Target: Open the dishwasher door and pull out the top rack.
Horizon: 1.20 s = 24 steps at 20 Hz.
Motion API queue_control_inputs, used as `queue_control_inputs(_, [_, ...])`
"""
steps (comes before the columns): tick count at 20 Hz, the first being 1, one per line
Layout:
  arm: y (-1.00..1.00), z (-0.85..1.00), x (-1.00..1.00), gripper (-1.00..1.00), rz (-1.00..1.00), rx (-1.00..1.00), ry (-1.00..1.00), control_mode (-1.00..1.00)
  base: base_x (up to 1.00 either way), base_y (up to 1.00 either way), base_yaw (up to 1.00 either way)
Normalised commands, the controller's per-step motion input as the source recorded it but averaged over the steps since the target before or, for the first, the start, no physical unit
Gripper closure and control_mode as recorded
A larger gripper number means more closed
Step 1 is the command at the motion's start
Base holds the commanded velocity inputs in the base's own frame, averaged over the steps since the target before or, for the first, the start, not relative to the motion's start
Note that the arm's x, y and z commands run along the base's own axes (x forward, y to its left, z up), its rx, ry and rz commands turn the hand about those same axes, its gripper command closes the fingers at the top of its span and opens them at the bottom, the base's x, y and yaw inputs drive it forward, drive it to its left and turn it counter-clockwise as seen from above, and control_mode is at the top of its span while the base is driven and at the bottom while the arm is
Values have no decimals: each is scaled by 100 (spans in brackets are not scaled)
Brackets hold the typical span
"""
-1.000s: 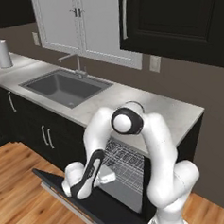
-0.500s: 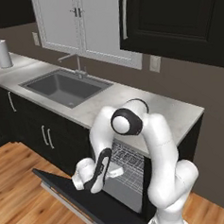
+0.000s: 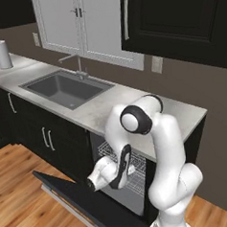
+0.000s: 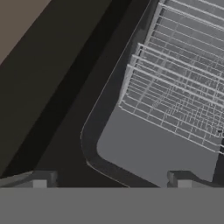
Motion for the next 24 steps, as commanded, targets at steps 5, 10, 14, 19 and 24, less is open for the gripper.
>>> queue_control_inputs(5, [0,-54,29,-100,20,22,0,-100,0,0,0])
queue_control_inputs(10, [0,-31,43,-100,3,16,0,-100,0,0,0])
queue_control_inputs(14, [11,-18,24,-100,0,10,-2,-100,0,0,0])
queue_control_inputs(19, [15,-19,14,-100,-5,7,-8,-100,0,0,0])
queue_control_inputs(24, [14,-33,14,-100,-13,1,-19,-100,0,0,0])
